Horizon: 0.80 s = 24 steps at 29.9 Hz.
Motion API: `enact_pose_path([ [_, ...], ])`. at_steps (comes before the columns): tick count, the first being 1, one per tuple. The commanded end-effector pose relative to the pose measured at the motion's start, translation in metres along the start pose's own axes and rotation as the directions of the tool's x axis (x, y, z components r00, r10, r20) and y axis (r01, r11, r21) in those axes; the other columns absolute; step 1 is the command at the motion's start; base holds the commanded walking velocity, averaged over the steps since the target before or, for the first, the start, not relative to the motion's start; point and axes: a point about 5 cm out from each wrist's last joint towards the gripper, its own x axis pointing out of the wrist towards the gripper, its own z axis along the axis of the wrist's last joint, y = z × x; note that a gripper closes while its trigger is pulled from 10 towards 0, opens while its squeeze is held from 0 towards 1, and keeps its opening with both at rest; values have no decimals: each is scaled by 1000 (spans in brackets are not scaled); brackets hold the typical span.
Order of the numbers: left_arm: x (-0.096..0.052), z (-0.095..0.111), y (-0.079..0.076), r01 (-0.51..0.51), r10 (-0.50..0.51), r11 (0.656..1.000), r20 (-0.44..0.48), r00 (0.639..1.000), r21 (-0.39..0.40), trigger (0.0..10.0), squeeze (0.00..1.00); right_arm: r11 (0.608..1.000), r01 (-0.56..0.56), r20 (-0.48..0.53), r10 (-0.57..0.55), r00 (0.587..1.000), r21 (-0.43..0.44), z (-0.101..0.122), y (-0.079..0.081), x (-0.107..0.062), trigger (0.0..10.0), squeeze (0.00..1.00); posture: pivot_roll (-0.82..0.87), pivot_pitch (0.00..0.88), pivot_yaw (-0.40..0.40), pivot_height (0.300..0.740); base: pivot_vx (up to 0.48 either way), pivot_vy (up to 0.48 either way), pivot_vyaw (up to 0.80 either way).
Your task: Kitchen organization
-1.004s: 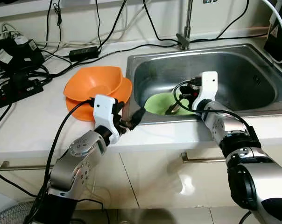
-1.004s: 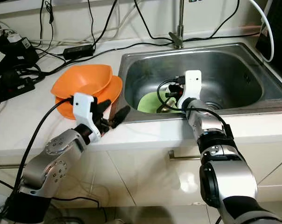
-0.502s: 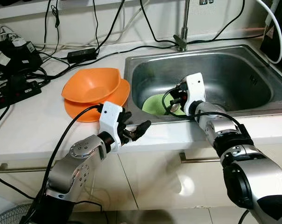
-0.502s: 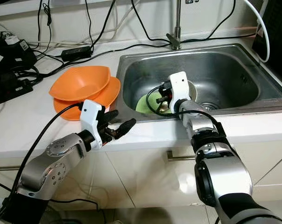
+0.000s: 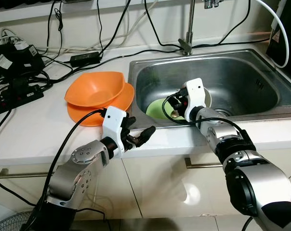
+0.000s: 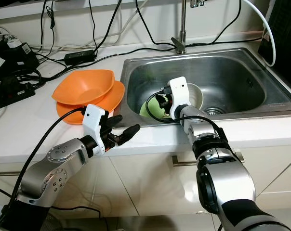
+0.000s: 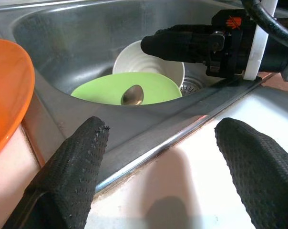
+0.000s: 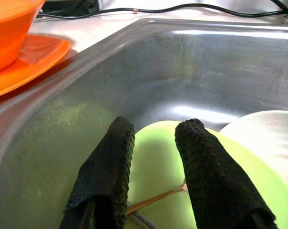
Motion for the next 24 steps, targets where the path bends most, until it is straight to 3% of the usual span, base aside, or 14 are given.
enact_pose_path([
  [1,-2,3,4,-15,15,1000,1,1000,19,10000,0,999,0,-105,5,994,51,-28,6,-2,10000,1000,26,7,133,740,0,0,0],
  [5,-2,6,6,-47,46,998,24,999,37,10000,0,999,7,-76,-3,997,53,-23,5,-2,10000,1000,25,8,131,740,0,0,0],
  [7,-1,15,12,-107,102,993,79,992,60,10000,0,998,10,-16,-9,1000,68,-12,4,0,10000,1000,23,8,128,740,0,0,0],
  [9,-2,31,20,-210,193,974,180,964,81,10000,0,996,-6,84,-1,996,84,4,7,2,10000,1000,19,9,127,740,0,0,0],
  [15,-5,48,28,-313,273,944,285,919,104,10000,0,994,-36,219,13,976,105,23,14,2,10000,1000,7,8,126,740,0,0,0],
  [20,-11,59,46,-481,414,868,355,839,125,10000,0,982,-57,356,-12,934,182,42,19,-7,10000,1000,-11,8,126,740,0,0,0],
  [22,-14,61,55,-537,464,835,369,805,122,10000,0,974,-84,411,-9,911,208,49,22,-14,10000,584,-15,9,128,740,0,0,0],
  [23,-16,63,59,-559,485,822,382,787,108,10000,0,969,-101,436,-8,900,226,52,23,-17,10000,239,-18,9,129,740,0,0,0],
  [24,-21,67,66,-606,526,790,408,747,92,10000,0,961,-136,472,6,882,242,56,28,-25,10000,0,-20,9,130,740,0,0,0],
])
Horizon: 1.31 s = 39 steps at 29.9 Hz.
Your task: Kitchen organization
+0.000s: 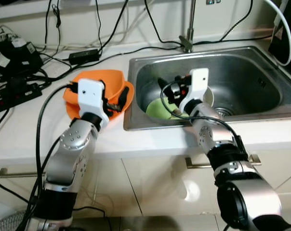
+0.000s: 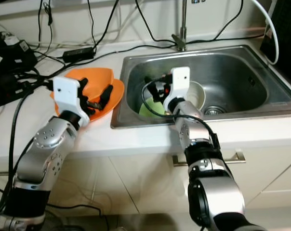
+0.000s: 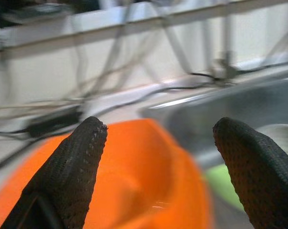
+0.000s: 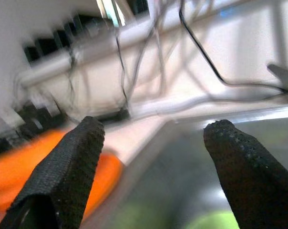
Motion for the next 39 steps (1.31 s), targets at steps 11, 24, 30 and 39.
enact_pose_path([
  [11,0,32,13,-128,131,991,200,971,-24,10000,0,994,-43,141,56,988,-97,33,21,-18,10000,0,-37,0,132,740,0,0,0],
  [24,1,38,24,-200,206,979,224,953,-50,10000,0,992,-45,155,62,986,-114,48,29,-23,10000,0,-35,0,132,740,162,0,0],
  [30,2,38,24,-193,197,980,221,955,-41,10000,0,992,-46,148,63,987,-116,49,30,-23,10000,0,-37,0,134,740,480,0,0],
  [39,2,38,19,-174,186,982,225,956,-75,10000,0,993,-39,141,55,988,-115,49,31,-24,10000,0,-39,0,135,740,264,0,0],
])
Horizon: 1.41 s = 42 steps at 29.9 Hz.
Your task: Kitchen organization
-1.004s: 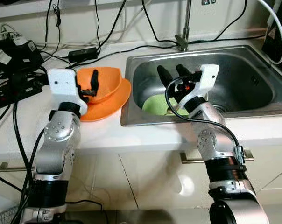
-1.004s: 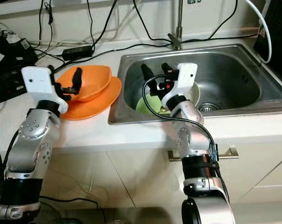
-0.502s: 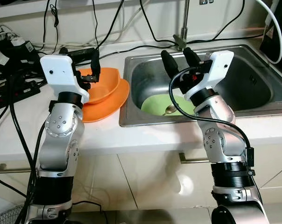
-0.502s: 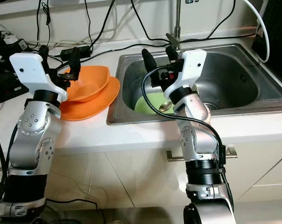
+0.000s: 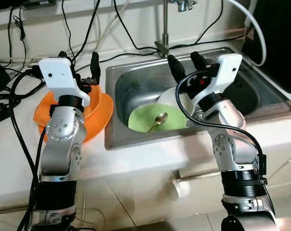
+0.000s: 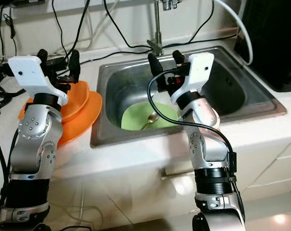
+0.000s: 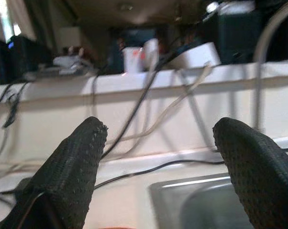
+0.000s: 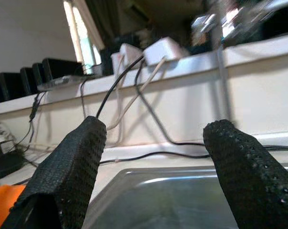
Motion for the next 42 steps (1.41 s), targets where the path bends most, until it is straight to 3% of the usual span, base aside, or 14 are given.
enact_pose_path([
  [1,1,1,3,-11,11,1000,1,1000,0,10000,0,1000,-12,2,12,1000,0,2,4,1,10000,0,-38,0,134,740,0,0,0],
  [16,1,0,5,-34,34,999,-7,999,3,10000,0,1000,-18,-8,18,1000,1,1,4,3,10000,0,-35,0,126,740,0,0,0],
  [23,3,-2,17,-118,120,992,-23,993,45,10000,0,1000,-22,-17,22,1000,1,0,4,3,10000,0,-39,0,127,740,0,0,0],
  [42,4,-10,23,-138,139,990,-74,988,22,10000,0,1000,-27,-30,27,999,0,-3,5,2,10000,0,-37,0,123,740,0,0,0],
])
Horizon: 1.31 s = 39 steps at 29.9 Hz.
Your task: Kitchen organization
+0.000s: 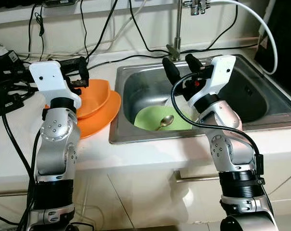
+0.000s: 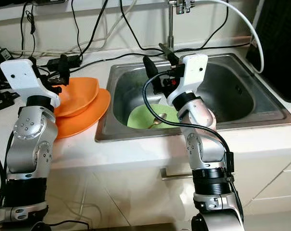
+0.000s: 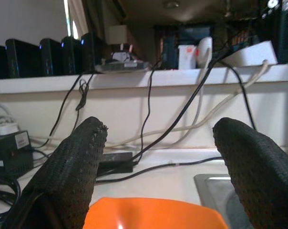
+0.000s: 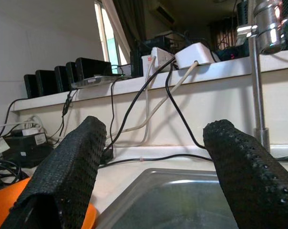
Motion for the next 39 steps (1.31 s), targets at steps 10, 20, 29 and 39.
enact_pose_path([
  [10,4,-11,-6,139,-136,990,-122,983,16,10000,0,1000,-10,-19,10,1000,11,-2,3,1,10000,0,-35,6,123,740,0,0,0],
  [20,4,2,4,320,-294,936,-172,940,150,10000,0,1000,1,-31,0,1000,12,-5,0,1,10000,0,-15,5,131,740,0,0,0],
  [29,9,-8,51,-21,59,986,-221,973,168,10000,0,1000,1,-30,0,1000,19,-7,2,3,10000,0,-7,0,134,740,0,0,0],
  [39,7,-29,59,-183,195,981,-344,919,65,10000,0,1000,2,-29,-1,1000,14,-6,2,3,10000,0,-19,0,140,740,0,0,0],
])
